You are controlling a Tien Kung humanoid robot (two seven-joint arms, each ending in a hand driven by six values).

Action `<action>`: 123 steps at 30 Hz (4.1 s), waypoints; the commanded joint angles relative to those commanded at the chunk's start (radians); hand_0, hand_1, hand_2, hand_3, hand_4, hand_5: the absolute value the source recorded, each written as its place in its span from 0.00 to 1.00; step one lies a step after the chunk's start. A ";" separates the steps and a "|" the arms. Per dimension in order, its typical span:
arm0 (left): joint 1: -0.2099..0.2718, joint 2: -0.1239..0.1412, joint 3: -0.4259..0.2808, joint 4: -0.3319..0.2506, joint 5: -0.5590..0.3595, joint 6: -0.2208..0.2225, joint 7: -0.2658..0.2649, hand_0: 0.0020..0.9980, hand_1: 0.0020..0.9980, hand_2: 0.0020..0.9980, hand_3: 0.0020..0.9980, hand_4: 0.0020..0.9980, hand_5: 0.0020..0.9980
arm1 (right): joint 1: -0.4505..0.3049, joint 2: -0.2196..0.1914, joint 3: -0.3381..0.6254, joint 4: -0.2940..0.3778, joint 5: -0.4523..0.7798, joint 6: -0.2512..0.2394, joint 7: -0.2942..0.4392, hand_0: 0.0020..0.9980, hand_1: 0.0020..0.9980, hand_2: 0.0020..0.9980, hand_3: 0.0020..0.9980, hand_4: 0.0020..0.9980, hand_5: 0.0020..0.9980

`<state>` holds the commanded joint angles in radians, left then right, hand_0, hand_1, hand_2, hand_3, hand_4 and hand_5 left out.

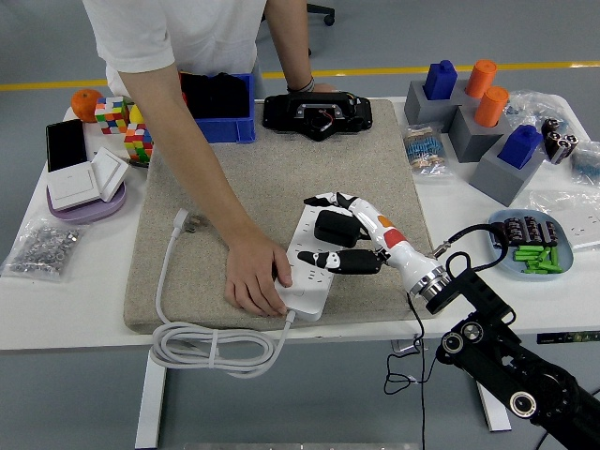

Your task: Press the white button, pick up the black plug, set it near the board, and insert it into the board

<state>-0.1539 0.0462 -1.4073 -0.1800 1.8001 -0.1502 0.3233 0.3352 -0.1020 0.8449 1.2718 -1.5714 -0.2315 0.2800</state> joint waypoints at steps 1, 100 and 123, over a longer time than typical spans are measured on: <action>0.000 0.000 0.001 0.000 -0.002 0.000 0.000 0.69 0.64 0.61 0.64 0.56 0.18 | -0.005 -0.003 0.005 0.013 0.000 0.000 -0.001 0.86 0.81 0.76 0.75 1.00 0.37; -0.003 0.004 -0.003 0.000 -0.003 -0.006 0.003 0.69 0.64 0.62 0.64 0.56 0.18 | 0.027 -0.024 -0.167 -0.013 -0.351 0.153 -0.261 0.00 0.00 0.06 0.58 0.16 0.00; -0.002 0.004 -0.007 0.000 -0.003 -0.006 0.002 0.69 0.64 0.62 0.64 0.56 0.19 | 0.044 -0.039 -0.200 -0.010 -0.420 0.140 -0.260 0.00 0.00 0.06 0.57 0.16 0.00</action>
<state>-0.1555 0.0502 -1.4141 -0.1800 1.7974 -0.1562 0.3254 0.3787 -0.1406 0.6453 1.2618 -1.9914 -0.0910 0.0204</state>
